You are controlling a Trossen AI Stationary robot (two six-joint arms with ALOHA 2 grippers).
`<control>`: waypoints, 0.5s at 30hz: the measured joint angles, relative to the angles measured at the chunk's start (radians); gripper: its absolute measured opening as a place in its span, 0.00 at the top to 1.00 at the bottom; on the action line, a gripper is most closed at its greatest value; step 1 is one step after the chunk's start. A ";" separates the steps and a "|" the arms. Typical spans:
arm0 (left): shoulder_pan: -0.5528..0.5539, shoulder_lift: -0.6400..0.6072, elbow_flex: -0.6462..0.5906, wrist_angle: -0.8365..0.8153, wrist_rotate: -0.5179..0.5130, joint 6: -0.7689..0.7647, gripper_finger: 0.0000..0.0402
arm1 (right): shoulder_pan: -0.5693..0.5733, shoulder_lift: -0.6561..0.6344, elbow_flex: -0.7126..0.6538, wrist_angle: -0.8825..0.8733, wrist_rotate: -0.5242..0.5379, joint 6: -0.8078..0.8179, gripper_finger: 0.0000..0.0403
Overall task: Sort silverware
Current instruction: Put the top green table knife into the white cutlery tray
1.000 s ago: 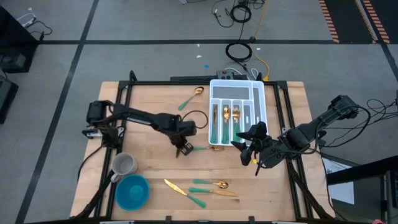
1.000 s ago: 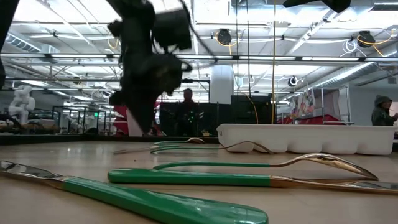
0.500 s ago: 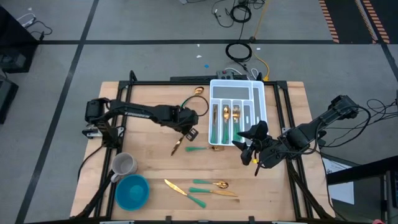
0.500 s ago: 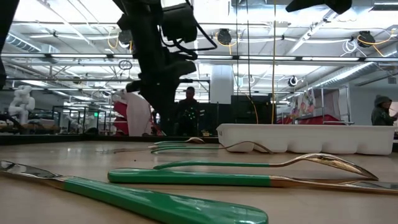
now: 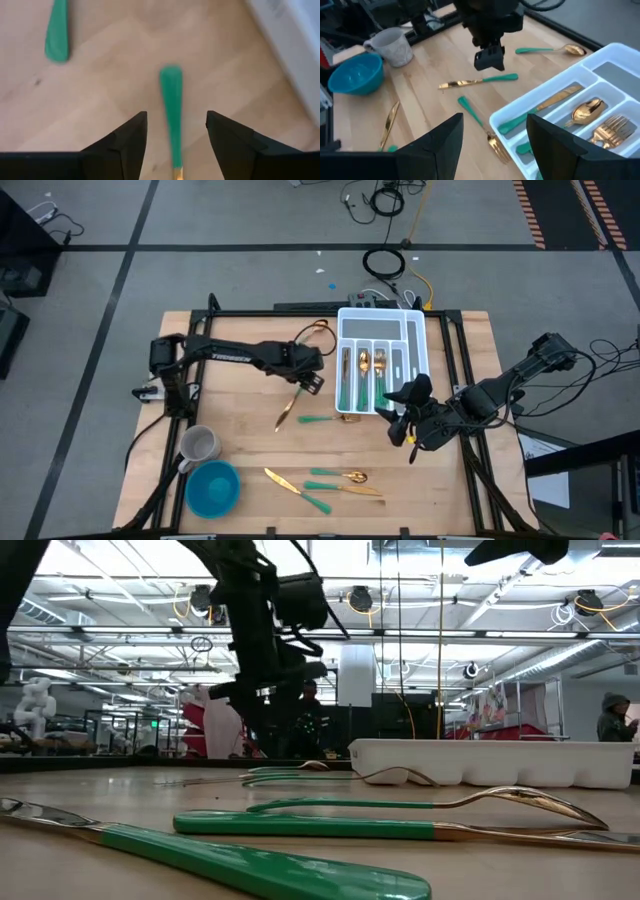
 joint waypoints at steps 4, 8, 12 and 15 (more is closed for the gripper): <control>-0.008 0.080 0.093 -0.108 0.008 0.040 0.47 | 0.000 0.000 0.000 -0.013 -0.025 -0.008 0.47; -0.013 0.159 0.175 -0.200 0.005 0.040 0.47 | 0.000 0.000 0.000 -0.015 -0.026 -0.010 0.47; -0.015 0.224 0.189 -0.218 0.041 0.050 0.47 | 0.000 0.000 0.000 -0.018 -0.028 -0.009 0.47; -0.019 0.261 0.194 -0.205 0.079 0.071 0.47 | 0.001 0.000 0.000 -0.022 -0.028 -0.009 0.47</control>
